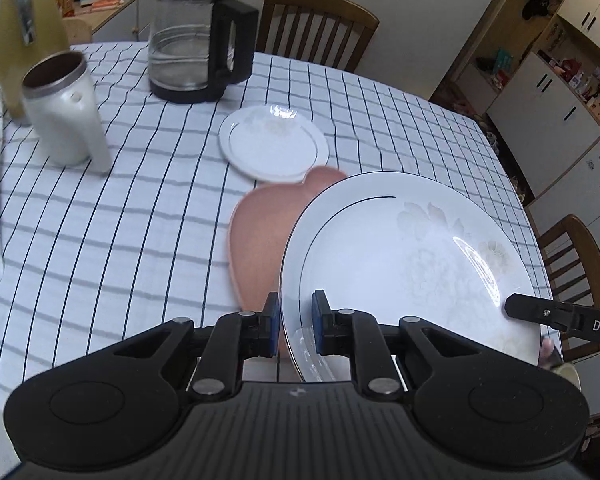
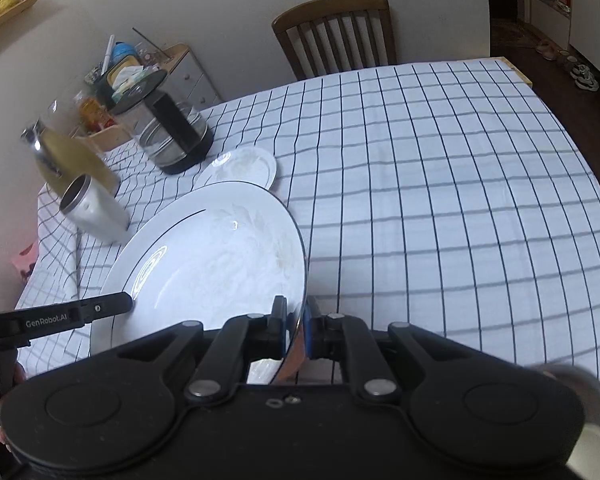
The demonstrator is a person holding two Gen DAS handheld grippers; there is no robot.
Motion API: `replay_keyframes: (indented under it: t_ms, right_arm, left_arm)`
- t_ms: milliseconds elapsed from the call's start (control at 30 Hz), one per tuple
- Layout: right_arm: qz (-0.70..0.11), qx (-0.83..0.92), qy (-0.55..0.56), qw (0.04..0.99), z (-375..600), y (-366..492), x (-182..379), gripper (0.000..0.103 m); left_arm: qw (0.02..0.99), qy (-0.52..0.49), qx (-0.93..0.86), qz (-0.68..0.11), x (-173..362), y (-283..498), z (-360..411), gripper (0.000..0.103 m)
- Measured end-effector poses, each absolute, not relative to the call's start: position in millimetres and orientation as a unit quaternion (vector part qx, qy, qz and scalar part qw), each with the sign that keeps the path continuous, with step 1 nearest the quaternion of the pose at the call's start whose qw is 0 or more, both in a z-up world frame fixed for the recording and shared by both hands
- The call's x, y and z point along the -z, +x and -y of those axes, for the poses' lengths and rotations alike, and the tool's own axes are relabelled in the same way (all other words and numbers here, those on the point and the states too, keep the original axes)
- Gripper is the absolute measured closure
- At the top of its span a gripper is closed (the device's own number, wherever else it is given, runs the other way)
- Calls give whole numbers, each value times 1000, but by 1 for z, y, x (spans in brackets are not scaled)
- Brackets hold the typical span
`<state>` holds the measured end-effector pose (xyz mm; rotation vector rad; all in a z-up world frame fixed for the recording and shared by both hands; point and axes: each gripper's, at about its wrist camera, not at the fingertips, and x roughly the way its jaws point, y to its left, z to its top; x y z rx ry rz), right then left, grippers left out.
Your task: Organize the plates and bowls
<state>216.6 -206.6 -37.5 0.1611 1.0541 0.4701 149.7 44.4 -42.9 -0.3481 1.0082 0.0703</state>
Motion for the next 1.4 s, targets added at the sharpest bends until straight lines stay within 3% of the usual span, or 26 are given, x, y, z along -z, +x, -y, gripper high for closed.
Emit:
replay_keyframes:
  t_ms: [633, 1033, 1400]
  right_arm:
    - [-529, -215, 85, 817, 210, 107, 103, 94]
    - [-552, -215, 76, 802, 209, 90, 149, 93]
    - [-560, -206, 65, 799, 205, 94, 155, 91]
  left_arm:
    - [841, -158, -30, -517, 107, 45, -34, 88]
    - [817, -171, -39, -550, 140, 42, -41, 88]
    - [811, -163, -29, -561, 149, 49, -40, 89]
